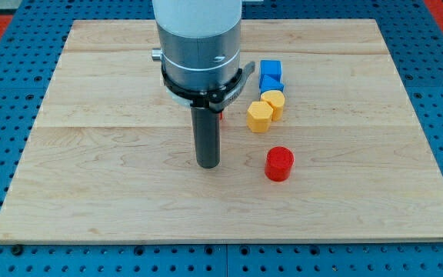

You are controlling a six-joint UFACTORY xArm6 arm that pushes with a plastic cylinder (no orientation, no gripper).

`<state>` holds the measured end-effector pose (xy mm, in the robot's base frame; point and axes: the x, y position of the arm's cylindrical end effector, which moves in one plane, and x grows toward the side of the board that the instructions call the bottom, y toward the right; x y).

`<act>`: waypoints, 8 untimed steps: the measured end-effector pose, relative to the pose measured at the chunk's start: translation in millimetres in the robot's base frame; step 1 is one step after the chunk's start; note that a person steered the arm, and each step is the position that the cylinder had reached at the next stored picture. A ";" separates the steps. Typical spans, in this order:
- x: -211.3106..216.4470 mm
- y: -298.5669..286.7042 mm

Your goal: Push the red star towards the bottom of the green star

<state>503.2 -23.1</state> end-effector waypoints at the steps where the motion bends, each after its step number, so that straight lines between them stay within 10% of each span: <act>1: -17.9 -1.2; 8: -201.1 9.4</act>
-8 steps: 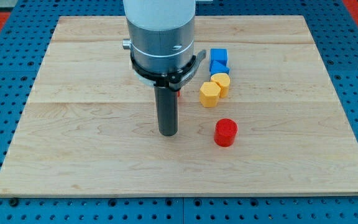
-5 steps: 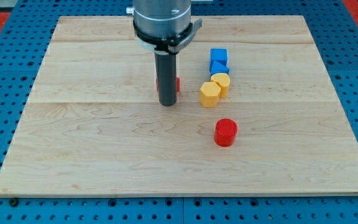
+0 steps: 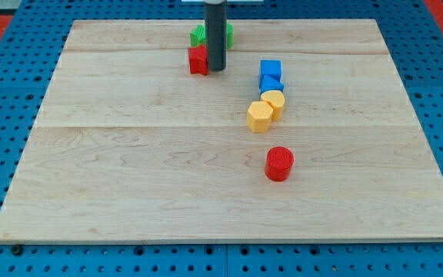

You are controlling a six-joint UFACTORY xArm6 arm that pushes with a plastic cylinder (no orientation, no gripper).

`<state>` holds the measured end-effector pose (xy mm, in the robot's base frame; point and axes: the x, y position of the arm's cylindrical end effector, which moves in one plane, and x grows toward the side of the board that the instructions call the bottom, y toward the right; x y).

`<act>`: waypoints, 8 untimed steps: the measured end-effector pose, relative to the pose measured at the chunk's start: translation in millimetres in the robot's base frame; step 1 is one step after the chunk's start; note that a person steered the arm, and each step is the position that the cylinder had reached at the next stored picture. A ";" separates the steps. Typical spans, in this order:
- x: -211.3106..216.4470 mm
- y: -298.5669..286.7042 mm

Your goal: Push the red star towards the bottom of the green star

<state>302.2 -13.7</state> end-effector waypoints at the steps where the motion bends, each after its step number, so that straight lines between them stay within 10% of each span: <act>1: 47.7 -3.6; 5: -11.5 -49.0; 7: 156.4 -9.7; 8: 169.8 85.2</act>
